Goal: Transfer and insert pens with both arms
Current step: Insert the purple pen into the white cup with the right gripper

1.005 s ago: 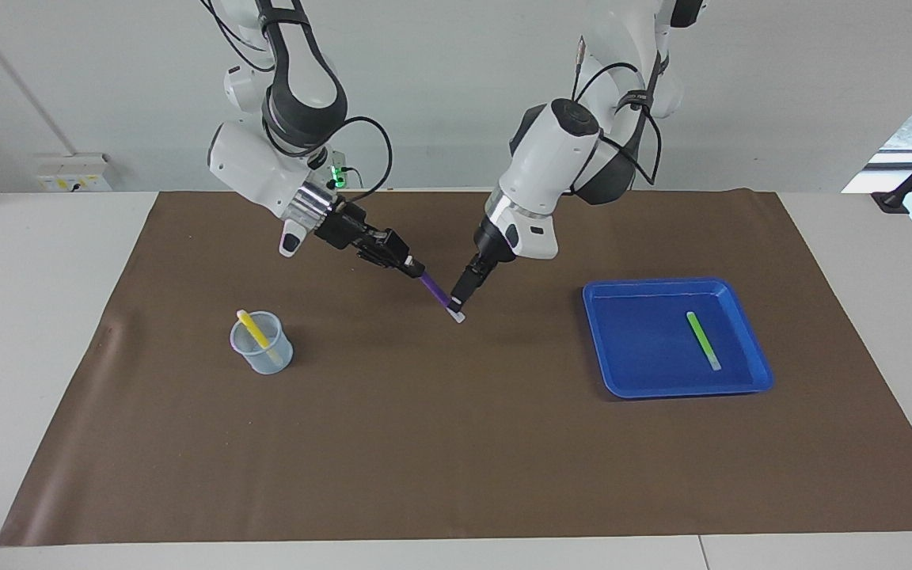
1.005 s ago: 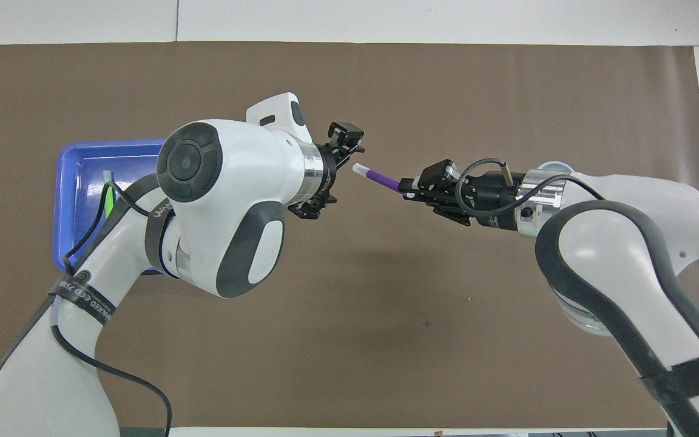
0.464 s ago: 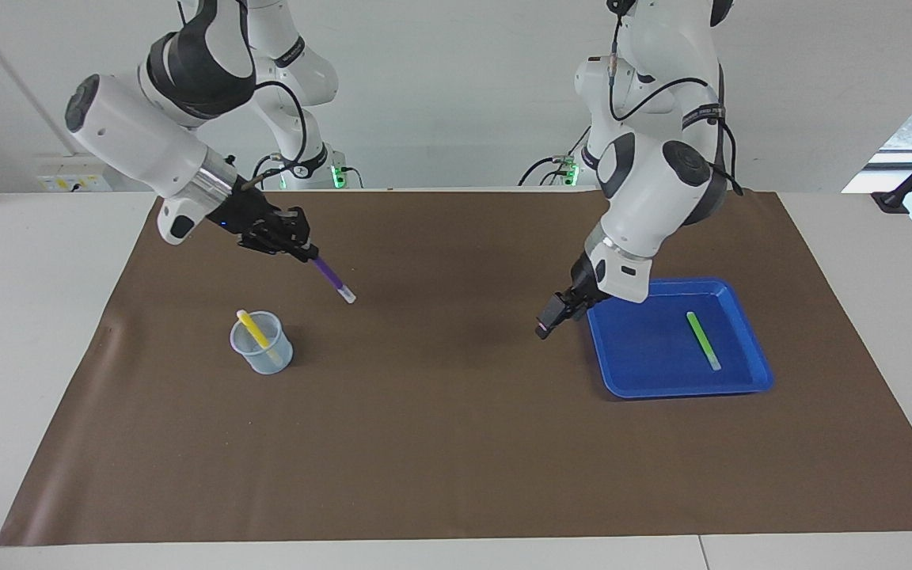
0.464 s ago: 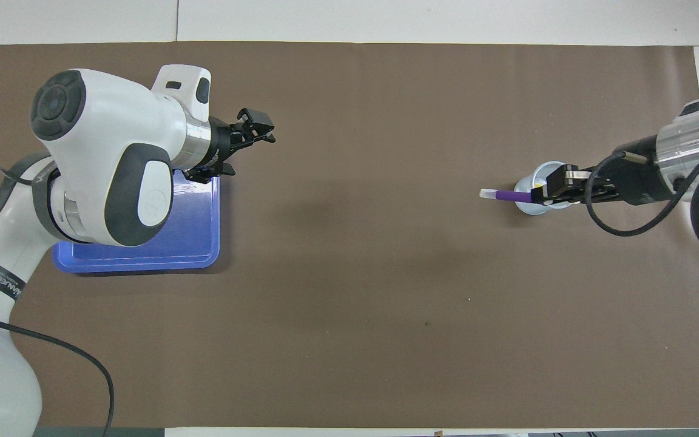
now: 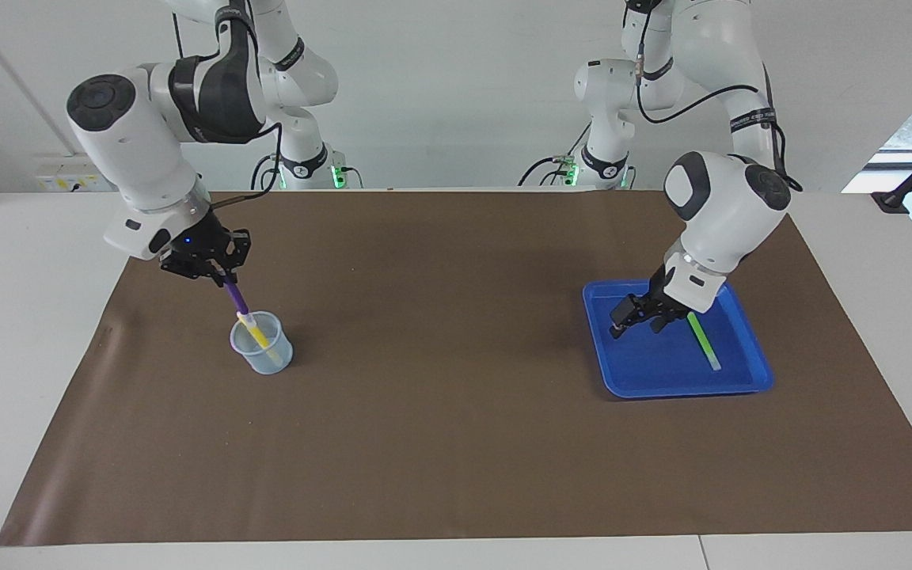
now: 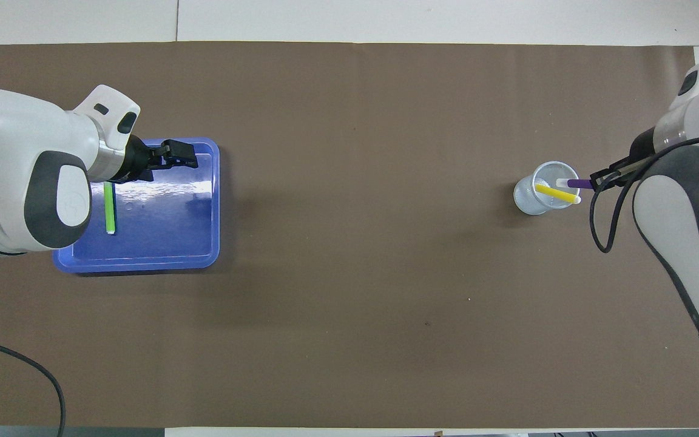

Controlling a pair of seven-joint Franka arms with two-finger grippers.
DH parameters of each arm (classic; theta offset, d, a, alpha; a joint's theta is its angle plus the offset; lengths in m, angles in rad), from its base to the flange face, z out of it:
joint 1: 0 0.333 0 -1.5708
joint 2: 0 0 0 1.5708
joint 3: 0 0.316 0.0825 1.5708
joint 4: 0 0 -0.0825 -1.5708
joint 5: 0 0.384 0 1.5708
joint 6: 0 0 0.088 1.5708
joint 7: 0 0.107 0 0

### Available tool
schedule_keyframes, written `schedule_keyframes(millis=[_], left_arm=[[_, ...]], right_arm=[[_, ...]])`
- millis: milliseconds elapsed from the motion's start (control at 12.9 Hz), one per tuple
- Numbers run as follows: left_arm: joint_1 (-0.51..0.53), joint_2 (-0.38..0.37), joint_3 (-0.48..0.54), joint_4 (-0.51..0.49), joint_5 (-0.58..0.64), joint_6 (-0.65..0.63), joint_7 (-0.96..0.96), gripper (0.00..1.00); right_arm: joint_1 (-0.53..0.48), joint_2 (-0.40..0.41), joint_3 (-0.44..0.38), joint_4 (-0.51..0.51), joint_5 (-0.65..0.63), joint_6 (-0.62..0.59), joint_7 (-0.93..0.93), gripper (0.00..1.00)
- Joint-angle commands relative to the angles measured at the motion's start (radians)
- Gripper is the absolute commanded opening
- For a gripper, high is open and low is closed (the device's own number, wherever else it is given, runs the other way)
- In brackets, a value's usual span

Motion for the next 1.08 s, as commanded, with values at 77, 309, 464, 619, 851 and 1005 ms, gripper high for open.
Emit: schedule_keyframes(millis=[77, 309, 464, 619, 851, 1005], left_arm=[[0.095, -0.011, -0.008, -0.042, 0.062, 0.028, 0.185, 1.00], [0.168, 0.014, -0.008, -0.054, 0.070, 0.050, 0.324, 1.00], [0.198, 0.020, -0.008, -0.103, 0.070, 0.109, 0.361, 1.00], [0.204, 0.020, -0.007, -0.132, 0.070, 0.125, 0.362, 1.00], [0.228, 0.049, -0.005, -0.158, 0.178, 0.166, 0.357, 1.00], [0.227, 0.064, -0.005, -0.161, 0.183, 0.168, 0.337, 1.00]], right_arm=[[-0.019, -0.015, 0.001, -0.115, -0.017, 0.108, -0.030, 0.00], [-0.024, -0.015, 0.001, -0.163, -0.016, 0.180, -0.025, 0.05], [-0.028, -0.010, 0.001, -0.145, -0.007, 0.164, -0.028, 0.99], [-0.025, -0.004, 0.001, -0.050, 0.018, 0.046, -0.021, 1.00], [-0.025, -0.058, -0.003, 0.081, 0.285, -0.199, 0.083, 1.00], [-0.018, -0.127, -0.002, 0.072, 0.395, -0.267, 0.267, 1.00]])
